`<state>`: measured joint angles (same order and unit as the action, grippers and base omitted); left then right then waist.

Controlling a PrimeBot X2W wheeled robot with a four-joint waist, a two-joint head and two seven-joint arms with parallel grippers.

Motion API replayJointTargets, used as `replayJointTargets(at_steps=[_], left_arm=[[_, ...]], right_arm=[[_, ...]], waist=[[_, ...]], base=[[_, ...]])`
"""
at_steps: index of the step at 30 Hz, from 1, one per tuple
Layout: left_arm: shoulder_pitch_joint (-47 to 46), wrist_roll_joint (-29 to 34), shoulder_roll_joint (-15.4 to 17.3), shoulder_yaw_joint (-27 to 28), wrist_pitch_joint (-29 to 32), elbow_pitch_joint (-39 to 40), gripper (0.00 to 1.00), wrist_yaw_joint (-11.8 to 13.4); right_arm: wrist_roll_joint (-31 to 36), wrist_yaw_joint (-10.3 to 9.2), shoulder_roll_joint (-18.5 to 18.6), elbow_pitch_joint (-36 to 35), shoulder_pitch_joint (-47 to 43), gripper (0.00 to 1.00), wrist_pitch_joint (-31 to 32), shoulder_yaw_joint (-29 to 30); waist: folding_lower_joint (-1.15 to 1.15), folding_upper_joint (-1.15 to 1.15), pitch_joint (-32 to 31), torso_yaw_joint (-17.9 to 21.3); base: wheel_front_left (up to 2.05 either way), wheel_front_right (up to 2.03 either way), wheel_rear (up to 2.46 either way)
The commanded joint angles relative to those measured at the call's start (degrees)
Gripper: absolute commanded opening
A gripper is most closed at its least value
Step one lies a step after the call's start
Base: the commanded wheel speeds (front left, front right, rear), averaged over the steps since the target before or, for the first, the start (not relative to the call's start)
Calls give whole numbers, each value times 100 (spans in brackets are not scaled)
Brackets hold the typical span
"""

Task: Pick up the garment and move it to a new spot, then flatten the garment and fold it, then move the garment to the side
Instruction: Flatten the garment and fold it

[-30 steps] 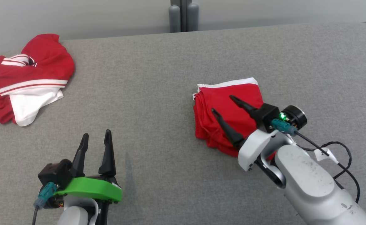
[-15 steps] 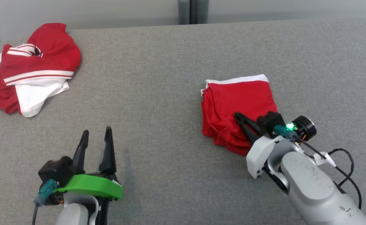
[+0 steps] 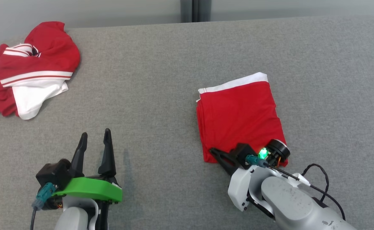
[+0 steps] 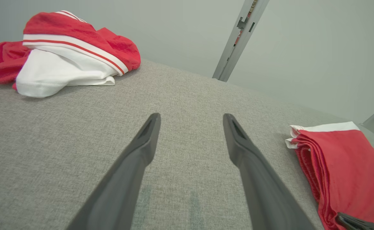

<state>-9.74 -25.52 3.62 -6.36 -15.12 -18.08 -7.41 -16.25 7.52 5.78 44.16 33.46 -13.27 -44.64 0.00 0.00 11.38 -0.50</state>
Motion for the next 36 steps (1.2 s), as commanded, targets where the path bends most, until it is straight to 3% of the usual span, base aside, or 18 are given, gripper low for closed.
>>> replayJointTargets(at_steps=[1,7,10,11,12,16,28,36], left_arm=[[-86,-14,21,0,-4,-17,100,-15],[2,7,15,33,-4,-24,100,-15],[30,27,10,-2,-4,-28,100,-15],[35,30,8,-18,-4,-28,100,-15],[36,38,7,-34,-4,-23,100,-15],[50,110,5,-66,-4,11,100,-15],[280,593,-40,1,-5,-29,100,90],[604,676,-52,221,-4,-81,100,152]], right_arm=[[-29,-6,-3,90,69,0,-55,-102],[-41,-6,-34,77,230,0,-175,-314],[13,-6,-29,-64,257,44,-191,-183],[38,-6,-24,-187,263,65,-192,-82],[58,-6,-11,-288,254,98,-194,16],[230,-6,68,-687,76,100,-196,648],[957,-6,-203,-1690,-1111,100,-192,3489],[924,-6,-281,-2094,-1866,100,-192,4209]], waist=[[0,0,-12,8],[0,0,-150,87],[0,0,-234,149],[0,0,-269,176],[0,0,-292,196],[0,0,-434,300],[0,0,-842,590],[0,0,-958,672]], base=[[0,0,0],[0,0,0],[0,0,0],[0,0,0],[0,0,0],[0,0,0],[0,0,0],[0,0,0]])
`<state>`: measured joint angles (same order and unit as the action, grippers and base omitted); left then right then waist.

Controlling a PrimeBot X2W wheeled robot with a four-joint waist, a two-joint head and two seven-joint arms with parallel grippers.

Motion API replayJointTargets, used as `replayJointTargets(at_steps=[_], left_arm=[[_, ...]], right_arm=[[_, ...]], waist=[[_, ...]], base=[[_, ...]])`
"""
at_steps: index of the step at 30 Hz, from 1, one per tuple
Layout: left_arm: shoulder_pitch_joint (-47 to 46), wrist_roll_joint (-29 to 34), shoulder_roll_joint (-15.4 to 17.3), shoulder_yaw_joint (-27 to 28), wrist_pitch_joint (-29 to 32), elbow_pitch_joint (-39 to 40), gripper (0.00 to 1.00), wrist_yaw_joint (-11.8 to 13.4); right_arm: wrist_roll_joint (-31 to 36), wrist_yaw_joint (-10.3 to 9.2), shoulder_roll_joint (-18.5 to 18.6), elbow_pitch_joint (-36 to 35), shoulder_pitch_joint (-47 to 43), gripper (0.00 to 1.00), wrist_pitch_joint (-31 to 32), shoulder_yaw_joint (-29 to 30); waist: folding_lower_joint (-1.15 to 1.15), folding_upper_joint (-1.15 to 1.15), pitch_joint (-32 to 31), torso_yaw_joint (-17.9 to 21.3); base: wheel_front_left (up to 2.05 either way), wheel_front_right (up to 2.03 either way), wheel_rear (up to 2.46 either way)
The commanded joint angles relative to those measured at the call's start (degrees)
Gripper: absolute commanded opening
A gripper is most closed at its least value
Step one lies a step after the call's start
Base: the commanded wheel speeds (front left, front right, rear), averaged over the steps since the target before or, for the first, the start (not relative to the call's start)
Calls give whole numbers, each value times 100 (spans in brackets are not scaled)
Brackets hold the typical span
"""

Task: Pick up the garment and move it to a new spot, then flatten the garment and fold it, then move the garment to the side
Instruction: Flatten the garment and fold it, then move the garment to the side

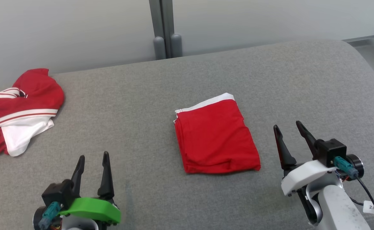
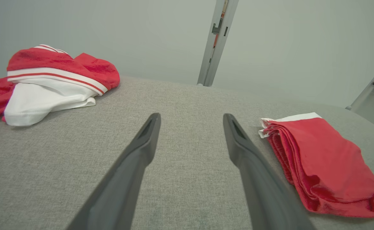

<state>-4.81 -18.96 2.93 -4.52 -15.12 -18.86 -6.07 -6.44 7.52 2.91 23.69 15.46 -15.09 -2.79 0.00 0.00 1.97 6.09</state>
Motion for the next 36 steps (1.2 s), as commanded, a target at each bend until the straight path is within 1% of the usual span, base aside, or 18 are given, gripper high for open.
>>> replayJointTargets(at_steps=[1,10,26,31,34,36], left_arm=[[154,28,15,56,-4,4,100,21],[468,-85,2,191,-4,60,100,20],[495,-209,0,148,-4,123,100,92],[452,-201,0,153,-4,130,100,95],[410,-185,0,160,-4,134,100,91],[364,-169,0,168,-4,142,100,85]], right_arm=[[-93,-6,5,-77,-123,100,-10,53],[-264,-6,5,-204,-429,100,-10,153],[-241,-6,6,-46,-375,100,-10,92],[-152,-6,4,115,-267,100,-10,69],[-73,-6,6,331,-43,100,-9,24],[-17,-6,7,502,181,100,112,28]], waist=[[0,0,-23,13],[0,0,-62,-71],[0,0,-77,-144],[0,0,-37,-156],[0,0,9,-166],[0,0,58,-176]], base=[[0,0,0],[0,0,0],[0,0,0],[0,0,0],[0,0,0],[0,0,0]])
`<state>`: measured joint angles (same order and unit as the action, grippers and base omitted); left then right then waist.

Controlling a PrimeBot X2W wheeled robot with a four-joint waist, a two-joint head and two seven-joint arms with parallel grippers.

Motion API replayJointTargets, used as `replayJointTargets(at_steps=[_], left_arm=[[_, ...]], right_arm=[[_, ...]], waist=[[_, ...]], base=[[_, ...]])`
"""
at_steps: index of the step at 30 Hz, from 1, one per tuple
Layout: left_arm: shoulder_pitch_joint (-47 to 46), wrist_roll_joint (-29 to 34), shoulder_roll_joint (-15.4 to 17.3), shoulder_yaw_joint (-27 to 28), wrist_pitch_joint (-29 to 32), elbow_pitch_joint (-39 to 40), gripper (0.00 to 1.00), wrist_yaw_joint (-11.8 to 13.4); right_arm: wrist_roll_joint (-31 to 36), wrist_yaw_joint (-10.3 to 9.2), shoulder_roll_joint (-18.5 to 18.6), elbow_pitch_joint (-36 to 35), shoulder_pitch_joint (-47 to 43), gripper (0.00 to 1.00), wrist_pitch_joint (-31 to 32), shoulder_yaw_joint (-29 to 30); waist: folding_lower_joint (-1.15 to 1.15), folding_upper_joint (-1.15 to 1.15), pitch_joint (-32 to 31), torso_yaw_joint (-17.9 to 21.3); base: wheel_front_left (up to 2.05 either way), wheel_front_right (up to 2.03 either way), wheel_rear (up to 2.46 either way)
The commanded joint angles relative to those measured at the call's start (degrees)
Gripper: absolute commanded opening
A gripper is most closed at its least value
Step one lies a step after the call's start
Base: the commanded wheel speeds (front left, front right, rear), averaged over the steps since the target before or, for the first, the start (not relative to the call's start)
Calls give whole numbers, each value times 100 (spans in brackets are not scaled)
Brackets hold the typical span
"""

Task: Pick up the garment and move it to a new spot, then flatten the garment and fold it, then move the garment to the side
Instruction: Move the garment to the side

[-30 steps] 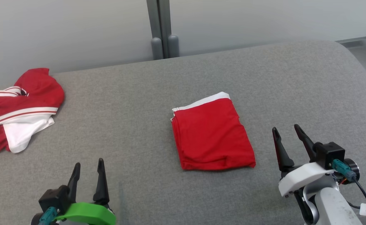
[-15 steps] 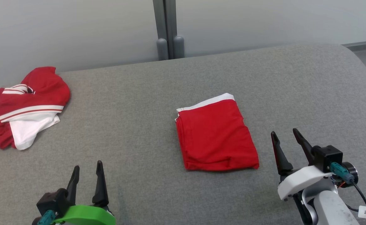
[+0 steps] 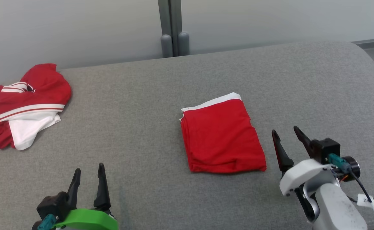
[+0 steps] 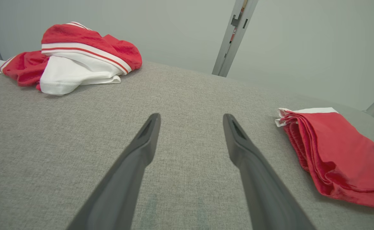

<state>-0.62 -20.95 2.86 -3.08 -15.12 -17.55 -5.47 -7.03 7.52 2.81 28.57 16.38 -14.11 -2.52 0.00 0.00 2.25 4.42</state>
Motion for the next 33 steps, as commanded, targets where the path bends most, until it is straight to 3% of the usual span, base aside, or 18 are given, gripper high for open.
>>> replayJointTargets(at_steps=[1,9,15,20,30,31,32,33], left_arm=[[-83,36,8,27,-4,18,100,21],[-305,84,9,-28,-4,19,100,-22],[-434,78,11,-40,-4,-56,100,-45],[-504,74,10,-24,-4,-70,100,-55],[-596,96,10,-30,-4,-61,100,-71],[-604,94,10,-41,-4,-63,100,-72],[-609,96,10,-52,-4,-66,100,-73],[-613,100,10,-69,-4,-70,100,-77]], right_arm=[[68,-6,17,79,224,100,87,13],[217,-6,80,781,1392,100,1145,-236],[-250,-6,389,1435,1952,100,2294,-770],[-675,-6,630,1679,2150,100,2562,-1157],[-1654,-6,669,2109,2414,100,2903,-1687],[-1747,-6,673,2147,2439,50,2873,-1728],[-1792,-6,689,2185,2462,42,2847,-1764],[-1806,-6,713,2213,2487,18,2821,-1838]], waist=[[0,0,62,-15],[0,0,376,-225],[0,0,587,-455],[0,0,746,-593],[0,0,952,-682],[0,0,966,-680],[0,0,974,-677],[0,0,983,-671]], base=[[0,0,0],[0,0,0],[0,0,0],[0,0,0],[0,0,0],[0,0,0],[0,0,0],[0,0,0]])
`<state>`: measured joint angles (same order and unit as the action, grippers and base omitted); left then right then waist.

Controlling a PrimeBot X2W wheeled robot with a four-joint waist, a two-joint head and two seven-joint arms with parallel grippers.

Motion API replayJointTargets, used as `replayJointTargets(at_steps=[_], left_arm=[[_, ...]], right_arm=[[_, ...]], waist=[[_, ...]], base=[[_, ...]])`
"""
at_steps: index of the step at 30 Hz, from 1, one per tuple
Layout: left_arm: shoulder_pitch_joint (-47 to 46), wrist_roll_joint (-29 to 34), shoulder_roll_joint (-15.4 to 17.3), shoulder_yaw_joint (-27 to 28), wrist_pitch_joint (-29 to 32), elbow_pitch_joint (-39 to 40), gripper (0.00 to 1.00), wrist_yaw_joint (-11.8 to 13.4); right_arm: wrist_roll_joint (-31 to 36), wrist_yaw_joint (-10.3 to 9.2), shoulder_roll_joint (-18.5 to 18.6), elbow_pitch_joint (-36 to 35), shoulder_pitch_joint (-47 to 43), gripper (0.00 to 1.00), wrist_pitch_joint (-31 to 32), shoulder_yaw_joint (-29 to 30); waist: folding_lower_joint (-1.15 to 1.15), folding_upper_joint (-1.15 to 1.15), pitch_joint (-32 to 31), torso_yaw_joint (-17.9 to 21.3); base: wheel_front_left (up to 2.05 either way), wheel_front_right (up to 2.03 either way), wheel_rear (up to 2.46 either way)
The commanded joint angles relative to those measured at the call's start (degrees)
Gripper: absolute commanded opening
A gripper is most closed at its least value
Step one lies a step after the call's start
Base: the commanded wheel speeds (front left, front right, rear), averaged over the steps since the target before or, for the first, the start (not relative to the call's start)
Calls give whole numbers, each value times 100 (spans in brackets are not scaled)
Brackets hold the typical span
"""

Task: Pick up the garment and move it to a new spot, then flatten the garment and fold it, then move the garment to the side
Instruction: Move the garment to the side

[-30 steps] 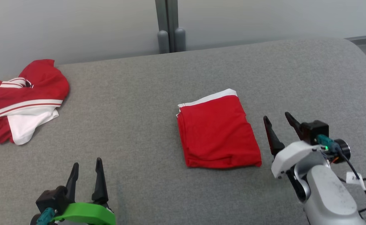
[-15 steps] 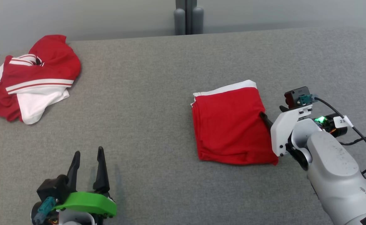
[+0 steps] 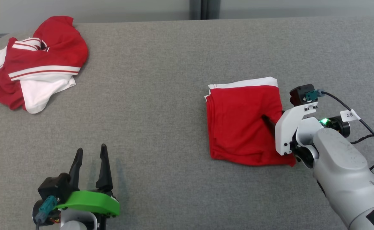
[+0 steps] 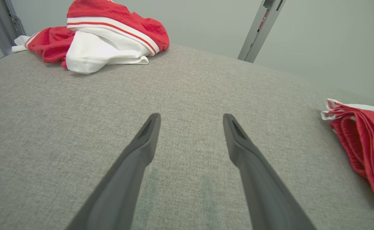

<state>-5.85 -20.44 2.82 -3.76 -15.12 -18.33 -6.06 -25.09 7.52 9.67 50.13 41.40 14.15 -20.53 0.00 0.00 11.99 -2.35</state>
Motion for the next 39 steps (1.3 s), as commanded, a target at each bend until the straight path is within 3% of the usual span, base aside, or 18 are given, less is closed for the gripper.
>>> replayJointTargets(at_steps=[1,11,19,29,34,39], left_arm=[[-94,58,14,-13,-4,5,100,-20],[-269,162,15,-99,-4,98,100,-54],[-620,359,21,-233,-4,250,100,-94],[-904,564,182,-523,-4,318,100,-144],[-993,536,305,-645,-4,322,100,-142],[-1071,492,362,-726,-4,322,100,-146]], right_arm=[[-31,-6,43,81,5,1,-54,-86],[-50,-7,386,152,428,0,-852,-397],[-26,-7,760,378,772,0,-1260,-193],[-109,-7,786,643,1036,0,-1715,131],[-69,-7,698,778,1139,0,-1857,181],[93,-7,762,952,1364,0,-2031,208]], waist=[[0,0,15,14],[0,0,160,471],[0,0,641,1294],[0,0,1198,2229],[0,0,1340,2386],[0,0,1442,2289]], base=[[0,0,0],[0,0,0],[0,0,0],[0,0,0],[0,0,0],[0,0,0]])
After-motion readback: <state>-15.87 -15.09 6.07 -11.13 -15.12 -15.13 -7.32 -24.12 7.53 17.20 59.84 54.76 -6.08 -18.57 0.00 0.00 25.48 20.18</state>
